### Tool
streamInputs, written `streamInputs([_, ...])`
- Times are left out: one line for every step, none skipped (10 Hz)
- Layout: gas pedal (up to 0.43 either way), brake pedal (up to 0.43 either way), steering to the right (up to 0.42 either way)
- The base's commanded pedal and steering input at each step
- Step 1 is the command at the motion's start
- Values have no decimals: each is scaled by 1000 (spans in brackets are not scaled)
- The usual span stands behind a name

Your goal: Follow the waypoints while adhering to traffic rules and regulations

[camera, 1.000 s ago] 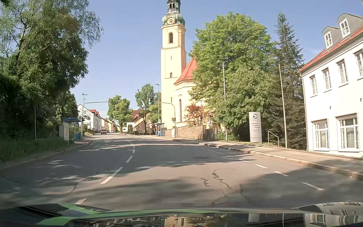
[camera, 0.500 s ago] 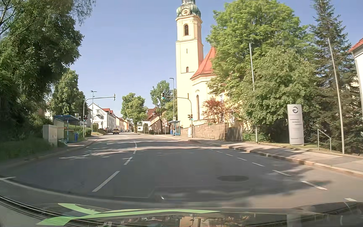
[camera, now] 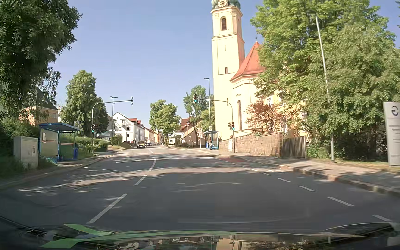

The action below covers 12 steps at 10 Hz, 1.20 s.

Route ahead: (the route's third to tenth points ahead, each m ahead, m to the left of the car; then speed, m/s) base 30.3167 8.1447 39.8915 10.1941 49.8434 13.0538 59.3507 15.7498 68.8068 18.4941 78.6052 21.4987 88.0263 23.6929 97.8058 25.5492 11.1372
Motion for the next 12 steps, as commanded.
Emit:
streamInputs([138,0,-66])
streamInputs([138,0,-66])
streamInputs([138,0,-64])
streamInputs([138,0,-61])
streamInputs([130,0,-56])
streamInputs([130,0,-54])
streamInputs([130,0,-53])
streamInputs([130,0,-53])
streamInputs([130,0,-52])
streamInputs([130,0,-51])
streamInputs([130,0,-48])
streamInputs([130,0,-43])
